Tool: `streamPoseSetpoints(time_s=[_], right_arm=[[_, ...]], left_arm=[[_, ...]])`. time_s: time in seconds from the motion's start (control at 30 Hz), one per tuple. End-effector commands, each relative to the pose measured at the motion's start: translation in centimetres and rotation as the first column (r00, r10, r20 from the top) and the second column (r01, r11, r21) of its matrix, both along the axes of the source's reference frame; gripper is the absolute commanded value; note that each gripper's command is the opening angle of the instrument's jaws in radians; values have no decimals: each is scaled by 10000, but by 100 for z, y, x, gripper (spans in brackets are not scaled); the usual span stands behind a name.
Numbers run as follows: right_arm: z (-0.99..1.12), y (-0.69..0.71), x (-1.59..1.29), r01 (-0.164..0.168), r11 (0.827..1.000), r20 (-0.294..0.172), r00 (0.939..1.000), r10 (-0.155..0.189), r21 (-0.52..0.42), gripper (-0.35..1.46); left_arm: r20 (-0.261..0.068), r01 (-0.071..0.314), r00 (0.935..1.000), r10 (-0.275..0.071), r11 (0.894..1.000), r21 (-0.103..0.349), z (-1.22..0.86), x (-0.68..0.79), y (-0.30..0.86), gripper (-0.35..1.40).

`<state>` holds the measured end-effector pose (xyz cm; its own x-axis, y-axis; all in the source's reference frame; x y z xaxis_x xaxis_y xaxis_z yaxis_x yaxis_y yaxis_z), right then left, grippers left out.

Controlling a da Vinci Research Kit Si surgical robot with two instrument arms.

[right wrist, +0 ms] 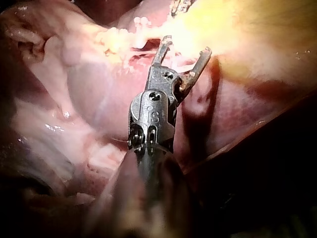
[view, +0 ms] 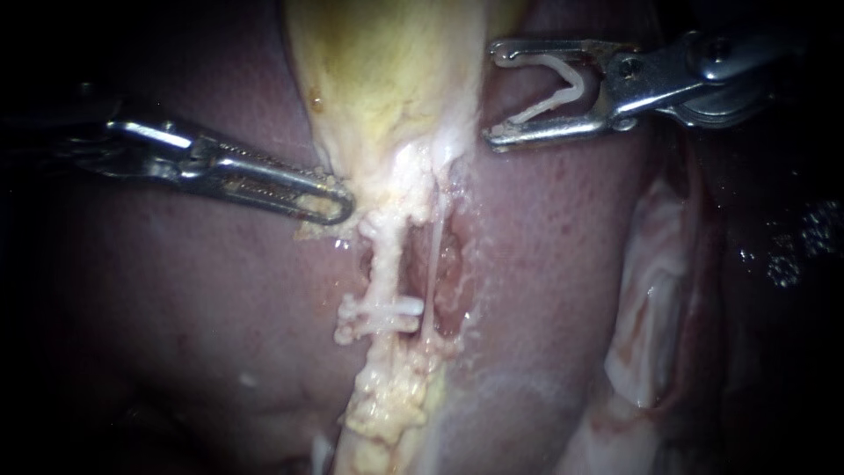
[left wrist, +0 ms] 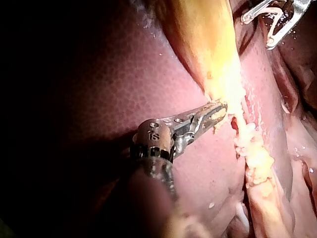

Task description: Clipping third clip left tube

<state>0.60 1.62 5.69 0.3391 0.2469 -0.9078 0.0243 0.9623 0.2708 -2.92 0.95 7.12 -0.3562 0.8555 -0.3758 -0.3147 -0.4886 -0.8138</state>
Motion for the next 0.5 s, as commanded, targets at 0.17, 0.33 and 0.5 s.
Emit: streamPoseSetpoints(time_s=[0.17,0.33,0.5], right_arm=[[-3,0,1,-7,10000,-4,10000,7,6,50],[-4,0,1,-3,10000,-9,10000,3,11,50],[-7,-1,1,0,10000,-14,10000,0,21,50]], left_arm=[[126,49,9999,-50,10000,78,-24,24,10,-35],[150,478,9987,-479,9988,70,-53,54,31,-35],[130,818,9966,-819,9966,136,-69,79,46,-35]])
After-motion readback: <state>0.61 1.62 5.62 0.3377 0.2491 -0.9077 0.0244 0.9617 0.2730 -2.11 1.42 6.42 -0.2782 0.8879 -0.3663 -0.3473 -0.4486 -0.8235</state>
